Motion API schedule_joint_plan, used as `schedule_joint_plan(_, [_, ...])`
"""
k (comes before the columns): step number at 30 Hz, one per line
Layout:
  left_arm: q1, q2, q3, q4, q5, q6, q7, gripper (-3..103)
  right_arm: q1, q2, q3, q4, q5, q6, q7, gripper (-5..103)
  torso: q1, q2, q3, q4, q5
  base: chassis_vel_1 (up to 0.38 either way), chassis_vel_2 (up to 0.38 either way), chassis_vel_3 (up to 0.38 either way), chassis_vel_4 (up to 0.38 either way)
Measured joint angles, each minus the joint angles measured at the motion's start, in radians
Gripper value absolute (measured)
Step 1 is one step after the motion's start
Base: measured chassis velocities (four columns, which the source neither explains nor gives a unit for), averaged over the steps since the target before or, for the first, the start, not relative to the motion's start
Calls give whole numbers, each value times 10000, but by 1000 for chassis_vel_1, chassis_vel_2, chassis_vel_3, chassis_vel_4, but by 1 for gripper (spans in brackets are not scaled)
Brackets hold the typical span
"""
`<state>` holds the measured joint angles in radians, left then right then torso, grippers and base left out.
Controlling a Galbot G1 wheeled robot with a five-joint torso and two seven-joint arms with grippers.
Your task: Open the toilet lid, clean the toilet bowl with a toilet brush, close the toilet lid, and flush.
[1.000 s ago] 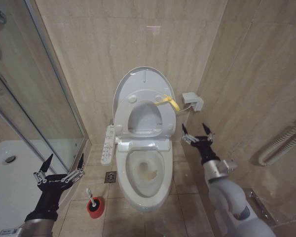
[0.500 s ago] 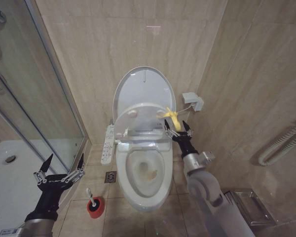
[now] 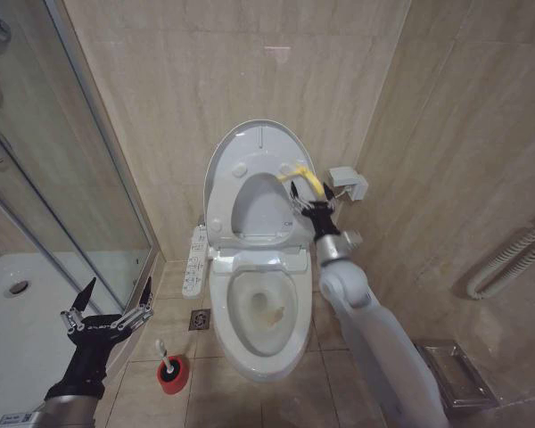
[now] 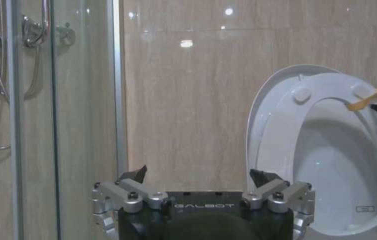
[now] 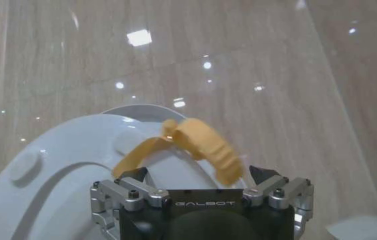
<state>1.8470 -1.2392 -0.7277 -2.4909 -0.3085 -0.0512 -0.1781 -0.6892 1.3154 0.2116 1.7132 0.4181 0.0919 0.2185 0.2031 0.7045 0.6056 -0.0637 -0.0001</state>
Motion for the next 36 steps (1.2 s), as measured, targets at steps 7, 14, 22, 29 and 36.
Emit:
schedule_joint_plan(7, [0, 0, 0, 1, 0, 0, 0, 100, 951, 535, -356, -985, -323, 221, -3, 100, 0, 0, 0, 1, -1, 0, 0, 0, 0])
schedule_joint_plan(14, [0, 0, 0, 0, 0, 0, 0, 100, 1040, 418, -360, -1183, -322, 327, -118, 100, 0, 0, -1, -5, 1, 0, 0, 0, 0])
schedule_joint_plan(22, [0, 0, 0, 0, 0, 0, 0, 100, 502, 13, 51, -578, -151, 296, -121, 100, 0, 0, -1, -2, 1, 0, 0, 0, 0])
schedule_joint_plan(29, [0, 0, 0, 0, 0, 0, -1, 100, -1243, -1146, 785, 1406, 281, -341, 45, 100, -2, 0, -2, -5, 3, 0, 0, 0, 0])
schedule_joint_plan(36, [0, 0, 0, 0, 0, 0, 0, 100, -2833, -1474, 1130, 2841, 494, -811, 544, 100, -3, 1, -3, -3, 2, 0, 0, 0, 0])
